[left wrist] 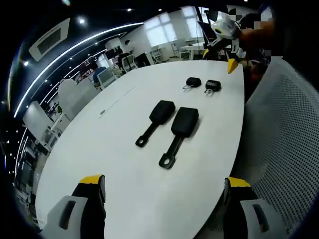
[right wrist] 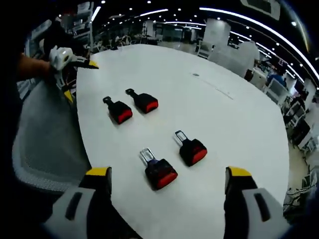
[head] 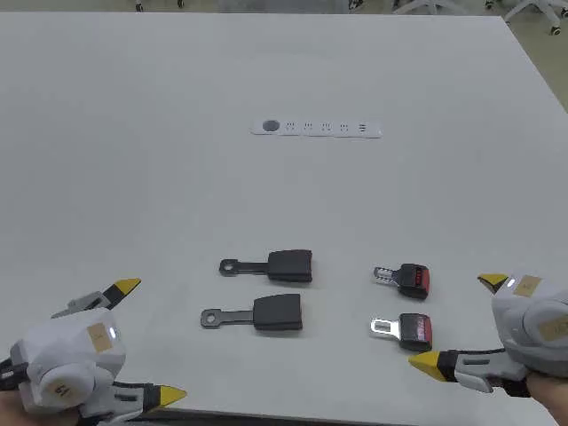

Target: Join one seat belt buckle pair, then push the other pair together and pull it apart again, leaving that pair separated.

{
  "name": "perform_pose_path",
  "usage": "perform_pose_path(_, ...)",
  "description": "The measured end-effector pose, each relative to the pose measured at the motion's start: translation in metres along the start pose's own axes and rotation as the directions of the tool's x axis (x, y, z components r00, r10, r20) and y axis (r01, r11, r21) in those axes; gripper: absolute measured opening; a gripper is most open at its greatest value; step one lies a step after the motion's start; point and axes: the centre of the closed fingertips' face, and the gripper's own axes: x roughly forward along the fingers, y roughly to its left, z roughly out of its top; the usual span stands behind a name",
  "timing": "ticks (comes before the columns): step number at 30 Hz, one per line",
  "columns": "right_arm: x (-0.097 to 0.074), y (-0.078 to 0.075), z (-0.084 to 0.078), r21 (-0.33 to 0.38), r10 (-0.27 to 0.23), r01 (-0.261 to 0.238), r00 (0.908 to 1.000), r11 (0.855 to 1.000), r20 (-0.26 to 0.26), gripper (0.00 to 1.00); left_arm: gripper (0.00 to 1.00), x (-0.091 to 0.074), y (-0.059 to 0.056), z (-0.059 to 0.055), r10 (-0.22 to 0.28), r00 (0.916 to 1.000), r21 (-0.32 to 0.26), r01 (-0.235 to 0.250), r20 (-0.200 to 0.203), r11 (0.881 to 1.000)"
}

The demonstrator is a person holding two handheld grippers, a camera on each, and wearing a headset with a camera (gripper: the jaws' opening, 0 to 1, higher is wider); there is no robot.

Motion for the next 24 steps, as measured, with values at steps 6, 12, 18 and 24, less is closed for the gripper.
perform_pose_path(6, 0.000, 0.000, 0.001, -0.005, -0.003, 0.003, 1.0000, 1.000, 0.001, 0.86, 1.00, -0.001, 0.000, 0.001, 0.004, 1.0000, 0.003, -0.004, 0.005, 1.000)
perform_pose_path(12, 0.002, 0.005, 0.002, -0.019, 0.008, -0.008, 1.0000, 1.000, 0.001, 0.85, 1.00, -0.001, 0.001, 0.002, 0.009, 0.9999, -0.003, -0.009, 0.008, 1.000)
perform_pose_path(18, 0.004, 0.008, 0.001, -0.027, 0.017, -0.017, 0.9999, 1.000, -0.004, 0.84, 1.00, -0.001, 0.002, -0.001, 0.010, 0.9999, 0.001, -0.010, -0.005, 1.000)
perform_pose_path(24, 0.001, 0.004, 0.012, -0.026, 0.013, -0.013, 0.9997, 1.000, 0.023, 0.83, 1.00, 0.000, 0.002, -0.002, 0.012, 0.9999, -0.004, -0.012, -0.011, 1.000)
